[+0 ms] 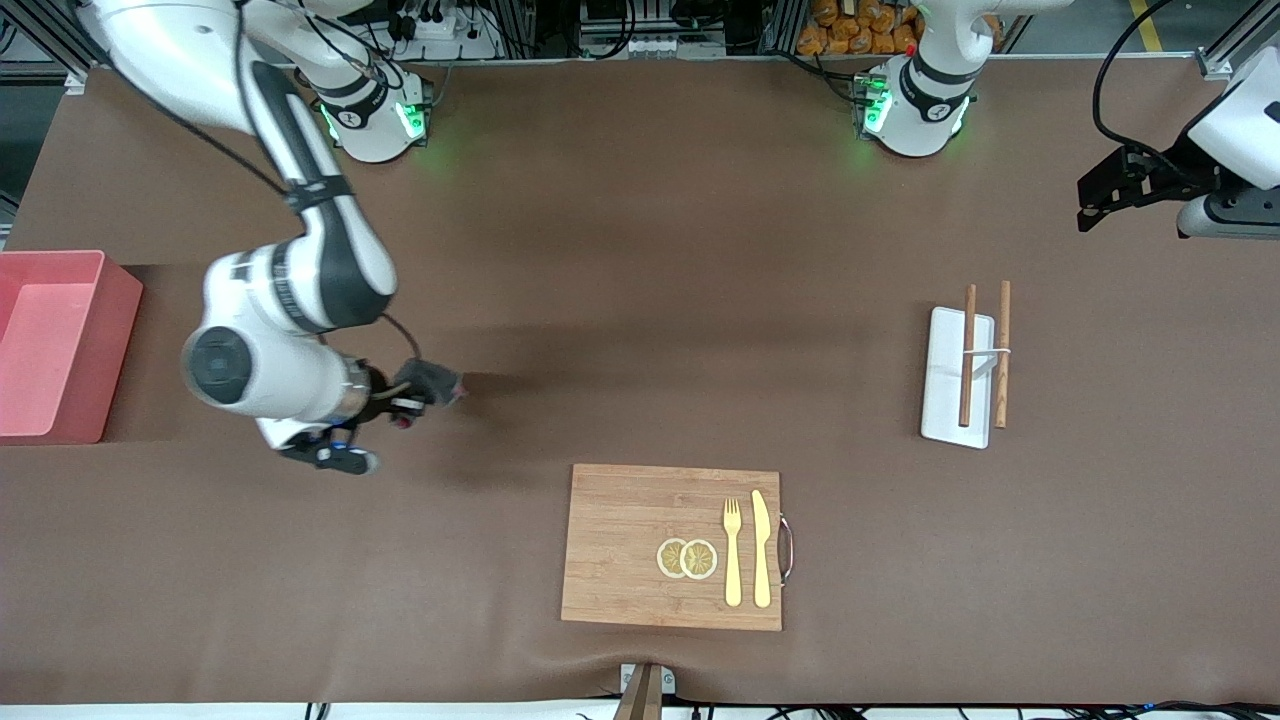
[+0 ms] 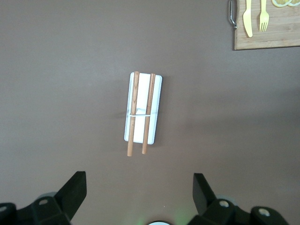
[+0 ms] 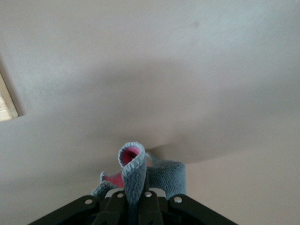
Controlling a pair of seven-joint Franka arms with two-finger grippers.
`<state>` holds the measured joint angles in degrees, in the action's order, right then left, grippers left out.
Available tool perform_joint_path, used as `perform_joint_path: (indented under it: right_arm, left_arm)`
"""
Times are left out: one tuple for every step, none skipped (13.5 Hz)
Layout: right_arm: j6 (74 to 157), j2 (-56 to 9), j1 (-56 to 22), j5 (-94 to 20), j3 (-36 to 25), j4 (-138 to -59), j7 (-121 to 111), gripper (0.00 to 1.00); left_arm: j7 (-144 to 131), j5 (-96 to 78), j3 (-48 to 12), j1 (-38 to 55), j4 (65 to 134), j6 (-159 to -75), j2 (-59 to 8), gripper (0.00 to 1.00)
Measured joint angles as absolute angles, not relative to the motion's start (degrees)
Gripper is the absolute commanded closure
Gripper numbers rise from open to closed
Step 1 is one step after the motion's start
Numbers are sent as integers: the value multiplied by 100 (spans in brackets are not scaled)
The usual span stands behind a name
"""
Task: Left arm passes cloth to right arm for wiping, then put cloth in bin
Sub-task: 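Sweep the held cloth across the table with the right gripper, then move the cloth over the pink bin and open the right gripper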
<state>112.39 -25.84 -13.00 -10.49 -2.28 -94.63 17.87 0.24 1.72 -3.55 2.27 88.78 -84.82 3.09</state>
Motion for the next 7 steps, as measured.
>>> perform_joint_path:
  right_arm:
    - [11170, -2523, -1134, -1031, -238, -9439, 1494, 100]
    - [11121, -2462, -971, -999, -255, -9427, 1171, 100]
    - [11062, -2413, -798, -969, -284, -9422, 801, 100]
    - [10961, -2375, -586, -955, -310, -9399, 369, 100]
    - [10794, -2344, -340, -944, -329, -9340, -73, 100]
    - [10553, -2317, -66, -927, -344, -9235, -507, 100]
    - [10293, -2295, 227, -884, -353, -9092, -940, 100]
  left_arm:
    - [24, 137, -351, 221, 8880, -8503, 299, 0]
    - [24, 115, -349, 220, 8886, -8552, 273, 0]
    - [24, 107, -350, 221, 8890, -8607, 239, 0]
    - [24, 100, -353, 226, 8891, -8660, 207, 0]
    - [24, 95, -360, 235, 8891, -8689, 182, 0]
    - [24, 93, -370, 246, 8891, -8707, 167, 0]
    - [24, 91, -386, 252, 8891, -8716, 157, 0]
